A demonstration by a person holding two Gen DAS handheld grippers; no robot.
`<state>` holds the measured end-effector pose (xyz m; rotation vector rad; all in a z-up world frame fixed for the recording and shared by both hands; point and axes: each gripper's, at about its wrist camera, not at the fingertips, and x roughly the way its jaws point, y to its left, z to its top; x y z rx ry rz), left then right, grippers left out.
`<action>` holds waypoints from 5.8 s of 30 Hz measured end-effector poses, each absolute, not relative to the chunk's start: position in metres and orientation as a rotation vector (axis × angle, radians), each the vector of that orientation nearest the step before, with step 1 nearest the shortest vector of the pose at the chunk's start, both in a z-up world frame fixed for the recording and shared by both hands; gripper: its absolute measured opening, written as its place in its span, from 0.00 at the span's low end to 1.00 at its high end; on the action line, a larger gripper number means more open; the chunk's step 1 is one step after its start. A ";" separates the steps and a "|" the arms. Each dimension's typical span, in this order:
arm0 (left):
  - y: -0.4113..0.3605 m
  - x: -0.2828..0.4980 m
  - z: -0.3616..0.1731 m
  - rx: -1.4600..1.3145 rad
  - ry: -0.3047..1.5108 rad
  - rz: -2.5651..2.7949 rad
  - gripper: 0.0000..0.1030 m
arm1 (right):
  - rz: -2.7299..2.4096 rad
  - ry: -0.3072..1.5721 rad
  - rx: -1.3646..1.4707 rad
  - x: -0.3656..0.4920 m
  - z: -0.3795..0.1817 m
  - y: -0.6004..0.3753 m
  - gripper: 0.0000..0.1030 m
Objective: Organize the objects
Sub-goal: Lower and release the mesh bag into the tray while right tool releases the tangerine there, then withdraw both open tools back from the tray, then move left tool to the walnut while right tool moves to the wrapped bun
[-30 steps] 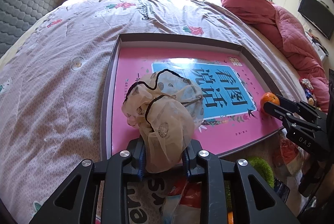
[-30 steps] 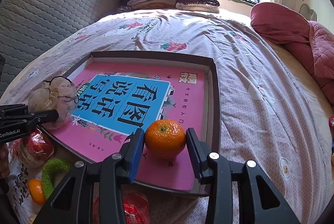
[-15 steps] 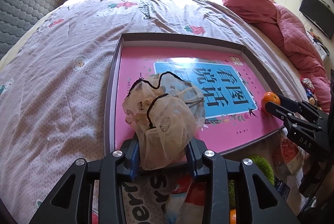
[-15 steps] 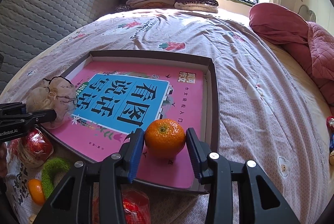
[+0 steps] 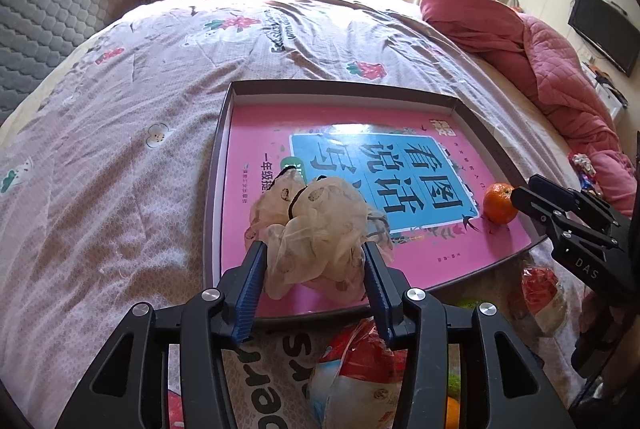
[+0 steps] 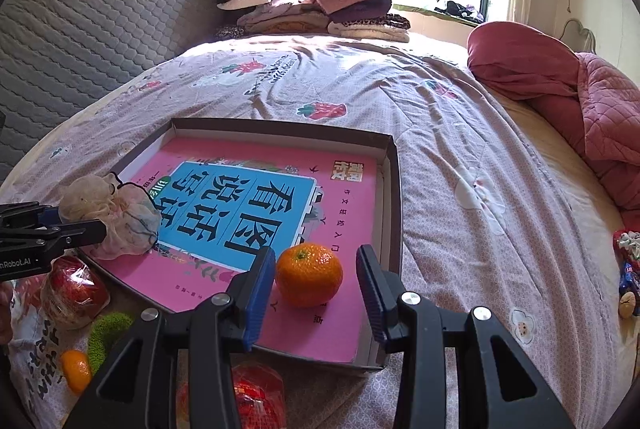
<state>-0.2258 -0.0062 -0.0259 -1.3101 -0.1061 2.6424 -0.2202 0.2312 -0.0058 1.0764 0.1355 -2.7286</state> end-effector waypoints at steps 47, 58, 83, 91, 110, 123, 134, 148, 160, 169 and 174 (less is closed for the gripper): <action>-0.005 -0.137 0.025 -1.114 -0.095 2.724 0.59 | -2.757 0.022 0.879 -0.138 0.035 0.240 0.53; 0.003 -0.108 0.016 -1.114 -0.074 2.707 0.59 | -2.751 0.020 0.876 -0.126 0.034 0.240 0.53; 0.021 -0.069 0.000 -1.105 0.013 2.645 0.59 | -2.725 0.037 0.896 -0.107 0.024 0.238 0.59; 0.030 -0.060 -0.012 -1.134 0.042 2.607 0.59 | -2.724 0.037 0.902 -0.102 0.021 0.239 0.59; 0.047 -0.048 -0.032 -1.206 0.069 2.538 0.59 | -2.720 0.066 0.935 -0.098 0.014 0.235 0.59; 0.051 -0.042 -0.036 -1.229 0.079 2.524 0.59 | -2.707 0.080 0.954 -0.092 0.009 0.231 0.59; 0.057 -0.036 -0.045 -1.261 0.080 2.505 0.59 | -2.711 0.096 0.961 -0.092 0.006 0.230 0.59; 0.060 -0.041 -0.058 -1.294 0.040 2.494 0.59 | -2.700 0.105 0.999 -0.099 -0.006 0.228 0.59; 0.062 -0.048 -0.062 -1.275 0.012 2.524 0.59 | -2.701 0.106 1.031 -0.109 -0.016 0.225 0.59; 0.063 -0.051 -0.064 -1.267 0.006 2.538 0.54 | -2.697 0.120 1.072 -0.119 -0.024 0.222 0.59; 0.063 -0.054 -0.064 -1.268 0.004 2.538 0.48 | -2.695 0.128 1.108 -0.124 -0.030 0.220 0.59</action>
